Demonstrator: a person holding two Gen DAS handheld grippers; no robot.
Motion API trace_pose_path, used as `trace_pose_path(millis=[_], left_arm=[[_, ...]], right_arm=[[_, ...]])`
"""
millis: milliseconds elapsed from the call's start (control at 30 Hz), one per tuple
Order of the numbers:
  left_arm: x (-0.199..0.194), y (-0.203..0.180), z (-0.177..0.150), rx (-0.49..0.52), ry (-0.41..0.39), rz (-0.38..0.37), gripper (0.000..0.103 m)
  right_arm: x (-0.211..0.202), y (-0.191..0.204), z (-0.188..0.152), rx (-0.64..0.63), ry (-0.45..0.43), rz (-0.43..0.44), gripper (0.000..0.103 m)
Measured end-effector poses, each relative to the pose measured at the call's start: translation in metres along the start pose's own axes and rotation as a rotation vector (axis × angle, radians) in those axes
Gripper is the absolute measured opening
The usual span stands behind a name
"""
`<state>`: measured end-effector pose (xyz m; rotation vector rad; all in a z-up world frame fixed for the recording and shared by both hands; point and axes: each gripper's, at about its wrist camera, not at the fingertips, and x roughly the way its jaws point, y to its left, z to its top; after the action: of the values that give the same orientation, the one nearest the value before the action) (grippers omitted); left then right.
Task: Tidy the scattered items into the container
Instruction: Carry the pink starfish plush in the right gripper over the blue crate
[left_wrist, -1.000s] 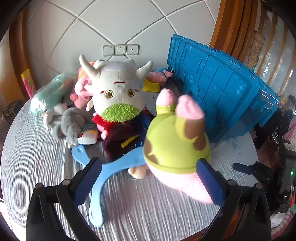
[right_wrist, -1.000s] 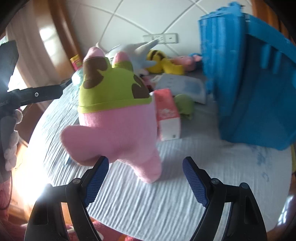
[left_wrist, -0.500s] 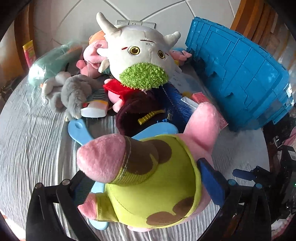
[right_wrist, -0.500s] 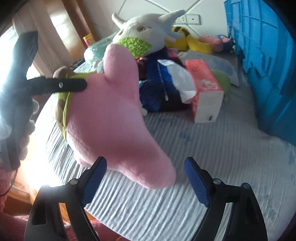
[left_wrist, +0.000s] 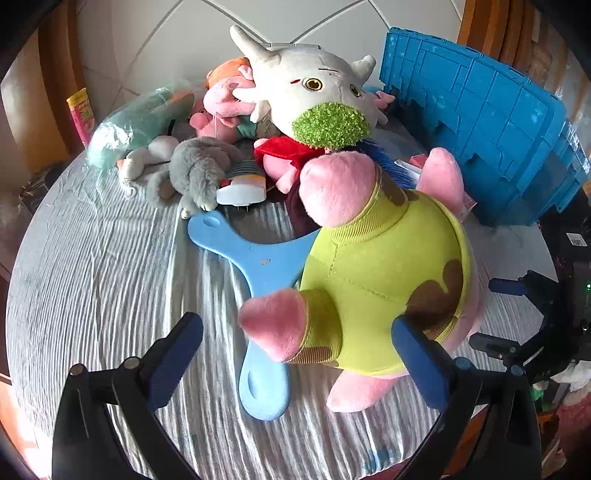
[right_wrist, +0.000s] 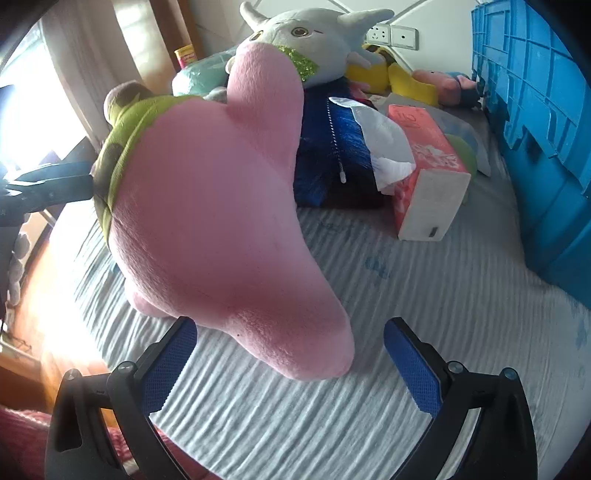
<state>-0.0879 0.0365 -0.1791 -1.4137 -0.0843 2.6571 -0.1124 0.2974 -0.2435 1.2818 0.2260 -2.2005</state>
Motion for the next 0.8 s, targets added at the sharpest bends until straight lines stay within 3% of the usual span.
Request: trace_pose_path(millis=[233,500,567,700,800], left_arm=[[0.022,0.010,0.004,-0.102,-0.027,-0.145,0.103],[0.029,-0.008,0.013,-0.032,-0.041,-0.309,0.103],[0.036,-0.016,0.013,0.004,-0.050,-0.291,0.103],[0.052,-0.010,0.017,-0.038,-0.087,-0.389,0.103],[0.052,-0.017,0.020,-0.016,-0.115,-0.394,0.096]], right_arm=[[0.012,0.008,-0.002,-0.029,-0.035,-0.006,0.102],[0.029,0.010,-0.003,-0.049,-0.107,0.009,0.102],[0.035,0.012,-0.004,-0.063,-0.116,0.005,0.102],[0.043,0.008,-0.005,-0.046,-0.162,0.028,0.102],[0.054,0.010,0.000,-0.044,-0.151,0.004,0.097]])
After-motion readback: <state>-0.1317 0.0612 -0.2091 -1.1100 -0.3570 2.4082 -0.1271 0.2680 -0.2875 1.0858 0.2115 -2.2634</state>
